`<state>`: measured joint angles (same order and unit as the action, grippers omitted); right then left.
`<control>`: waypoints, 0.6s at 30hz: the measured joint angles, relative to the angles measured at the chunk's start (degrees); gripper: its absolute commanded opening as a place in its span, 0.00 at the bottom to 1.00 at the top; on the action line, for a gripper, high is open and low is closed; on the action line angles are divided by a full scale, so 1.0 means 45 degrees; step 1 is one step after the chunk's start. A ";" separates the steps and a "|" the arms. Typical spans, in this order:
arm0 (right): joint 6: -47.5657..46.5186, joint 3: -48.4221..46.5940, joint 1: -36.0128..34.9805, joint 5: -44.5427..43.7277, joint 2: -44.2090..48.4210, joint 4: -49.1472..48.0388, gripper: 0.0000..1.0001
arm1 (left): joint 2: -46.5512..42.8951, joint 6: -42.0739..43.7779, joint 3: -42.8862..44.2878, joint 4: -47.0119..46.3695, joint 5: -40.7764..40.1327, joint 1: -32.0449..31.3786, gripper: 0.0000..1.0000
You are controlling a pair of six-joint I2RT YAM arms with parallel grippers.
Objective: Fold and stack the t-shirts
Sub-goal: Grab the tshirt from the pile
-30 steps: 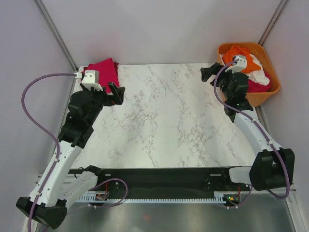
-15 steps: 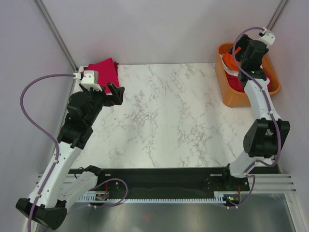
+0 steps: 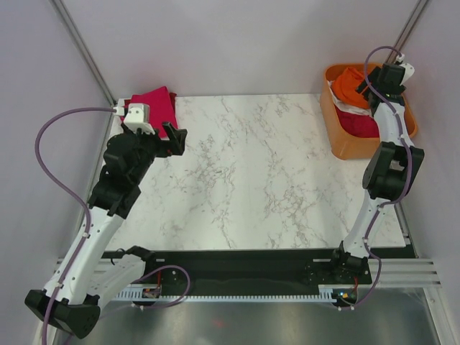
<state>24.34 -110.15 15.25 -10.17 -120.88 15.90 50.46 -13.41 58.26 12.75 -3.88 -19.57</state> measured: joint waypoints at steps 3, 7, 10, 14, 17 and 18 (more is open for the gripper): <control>0.0005 -0.0500 0.0253 0.0053 -0.0583 0.0257 0.81 | 0.0107 0.0000 0.0000 0.0000 0.0000 0.0000 1.00; 0.0015 -0.0942 0.0364 0.0063 -0.1049 0.0573 0.79 | 0.0262 0.0000 0.0000 -0.0005 0.0000 0.0000 1.00; 0.0049 -0.1345 0.0369 0.0243 -0.1438 0.0661 0.41 | 0.0398 0.0000 0.0000 -0.0005 0.0000 0.0000 1.00; 0.0228 -0.1977 0.0418 0.0743 -0.1991 0.0719 0.00 | 0.0520 0.0000 0.0000 0.0000 0.0000 0.0000 1.00; 0.0452 -0.2161 0.0452 0.1059 -0.2093 0.0763 0.00 | 0.0554 0.0000 0.0000 0.0000 0.0000 0.0000 1.00; 0.0461 -0.2205 0.0471 0.1171 -0.2093 0.0758 0.00 | 0.0554 0.0000 0.0000 0.0000 0.0000 0.0000 1.00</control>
<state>26.41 -120.07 17.37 -4.91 -130.30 19.31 52.95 -13.41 58.26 12.75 -3.88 -19.57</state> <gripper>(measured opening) 0.037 0.995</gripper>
